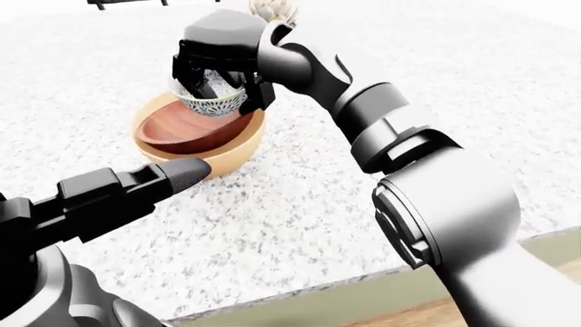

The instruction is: Stack the bowls from largest to smallest.

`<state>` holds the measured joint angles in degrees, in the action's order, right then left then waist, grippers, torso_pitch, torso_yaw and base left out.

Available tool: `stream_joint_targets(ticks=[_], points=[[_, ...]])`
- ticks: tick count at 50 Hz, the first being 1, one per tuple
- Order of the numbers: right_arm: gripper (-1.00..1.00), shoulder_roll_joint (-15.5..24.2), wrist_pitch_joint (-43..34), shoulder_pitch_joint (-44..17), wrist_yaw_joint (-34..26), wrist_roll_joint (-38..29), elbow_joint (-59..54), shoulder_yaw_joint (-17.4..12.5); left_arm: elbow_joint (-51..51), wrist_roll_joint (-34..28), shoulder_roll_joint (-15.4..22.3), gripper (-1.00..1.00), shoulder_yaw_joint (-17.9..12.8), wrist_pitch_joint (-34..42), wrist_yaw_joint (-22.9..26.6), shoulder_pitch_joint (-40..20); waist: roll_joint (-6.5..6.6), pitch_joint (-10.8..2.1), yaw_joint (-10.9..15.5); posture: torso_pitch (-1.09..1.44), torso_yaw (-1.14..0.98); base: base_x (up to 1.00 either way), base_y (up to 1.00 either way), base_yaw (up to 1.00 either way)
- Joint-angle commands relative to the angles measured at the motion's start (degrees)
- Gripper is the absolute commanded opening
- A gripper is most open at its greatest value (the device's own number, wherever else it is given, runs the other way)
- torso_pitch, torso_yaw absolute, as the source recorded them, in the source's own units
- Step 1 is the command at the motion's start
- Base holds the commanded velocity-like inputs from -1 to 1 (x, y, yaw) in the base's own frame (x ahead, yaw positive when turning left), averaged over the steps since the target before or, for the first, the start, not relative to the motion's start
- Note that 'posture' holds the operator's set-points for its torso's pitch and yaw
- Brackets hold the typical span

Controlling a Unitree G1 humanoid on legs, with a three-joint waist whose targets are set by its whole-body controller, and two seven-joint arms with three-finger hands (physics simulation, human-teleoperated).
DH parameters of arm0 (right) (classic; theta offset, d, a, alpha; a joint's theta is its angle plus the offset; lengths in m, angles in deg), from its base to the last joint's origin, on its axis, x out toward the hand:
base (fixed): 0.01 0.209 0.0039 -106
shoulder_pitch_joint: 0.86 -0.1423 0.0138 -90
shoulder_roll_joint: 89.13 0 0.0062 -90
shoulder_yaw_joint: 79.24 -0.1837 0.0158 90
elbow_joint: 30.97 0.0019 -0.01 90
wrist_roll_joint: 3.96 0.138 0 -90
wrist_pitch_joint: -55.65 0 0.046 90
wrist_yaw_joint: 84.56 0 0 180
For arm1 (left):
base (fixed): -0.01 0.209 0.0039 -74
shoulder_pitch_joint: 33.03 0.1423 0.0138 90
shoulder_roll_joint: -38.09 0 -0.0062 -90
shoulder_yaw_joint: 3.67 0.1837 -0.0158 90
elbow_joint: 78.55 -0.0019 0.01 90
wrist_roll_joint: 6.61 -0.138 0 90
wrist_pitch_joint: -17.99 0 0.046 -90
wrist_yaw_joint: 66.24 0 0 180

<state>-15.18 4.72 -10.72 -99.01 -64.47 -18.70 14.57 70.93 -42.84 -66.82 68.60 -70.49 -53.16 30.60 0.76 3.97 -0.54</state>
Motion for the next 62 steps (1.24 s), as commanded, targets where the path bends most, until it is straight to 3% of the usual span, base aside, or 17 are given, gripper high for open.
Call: stream_joint_targets(ticks=[1, 5, 6, 7, 8, 9, 22, 36, 43, 53, 62], points=[[-1.0, 0.71, -0.17, -2.54, 1.23, 1.62, 2.38, -1.19, 0.52, 0.07, 0.25, 1.0, 0.11, -0.44, -0.41, -0.72, 0.42, -1.58, -0.01, 0.0, 0.0, 0.0, 0.0, 0.0], [-0.96, 0.71, -0.47, -2.67, 1.56, 1.66, 2.44, -1.12, 0.52, 0.12, 0.25, 1.0, 0.19, -0.61, -0.55, -0.51, 0.43, -1.59, -0.02, 0.0, 0.0, 0.0, 0.0, 0.0], [-0.86, 0.69, -0.57, -2.63, 1.71, 1.71, 2.44, -1.16, 0.52, 0.13, 0.26, 1.0, 0.16, -0.65, -0.55, -0.52, 0.43, -1.59, -0.02, 0.0, 0.0, 0.0, 0.0, 0.0], [-0.24, 0.67, -0.76, -2.58, 1.78, 1.68, 2.43, -1.14, 0.52, 0.13, 0.19, 1.0, 0.24, -0.73, -0.58, -0.4, 0.43, -1.58, -0.01, 0.0, 0.0, 0.0, 0.0, 0.0], [0.73, 0.65, -0.98, -2.54, 1.86, 1.74, 2.43, -1.19, 0.52, 0.15, 0.12, 1.0, 0.33, -0.81, -0.58, -0.29, 0.42, -1.58, 0.0, 0.0, 0.0, 0.0, 0.0, 0.0], [1.0, 0.67, -1.07, -2.48, 2.01, 1.61, 2.44, -1.08, 0.52, 0.12, 0.19, 1.0, 0.27, -0.8, -0.58, -0.37, 0.42, -1.58, 0.0, 0.0, 0.0, 0.0, 0.0, 0.0], [1.0, 1.23, -1.67, -3.34, 2.42, 1.72, 2.45, -1.34, 0.52, 0.32, 0.45, 1.0, 0.13, -0.54, -0.56, -0.59, 0.46, -1.64, 0.04, 0.0, 0.0, 0.0, 0.0, 0.0], [1.0, 7.93, -3.72, -12.51, 1.94, 2.48, 2.29, -2.9, 0.52, 0.17, 0.77, 1.0, -0.02, 0.09, -0.7, -0.94, 0.29, -1.05, 0.06, 0.0, 0.0, 0.0, 0.0, 0.0], [1.0, 9.88, -5.45, -11.89, 2.21, 1.36, 2.44, -2.75, 0.52, -0.22, 0.29, 1.0, -0.03, -0.42, -0.38, -1.04, 0.24, -1.07, 0.05, 0.0, 0.0, 0.0, 0.0, 0.0], [1.0, 16.91, -10.14, -10.67, 1.12, -3.29, 2.73, -2.19, 0.52, -1.28, -0.98, 1.0, 0.31, -1.43, 0.19, -1.1, -0.35, -1.05, 0.35, 0.0, 0.0, 0.0, 0.0, 0.0], [1.0, 20.11, -12.53, -8.77, 0.9, -5.06, 3.24, -2.95, 0.52, -1.42, -0.96, 1.0, 0.61, -1.52, -0.1, -0.52, -0.52, -1.13, 0.47, 0.0, 0.0, 0.0, 0.0, 0.0]])
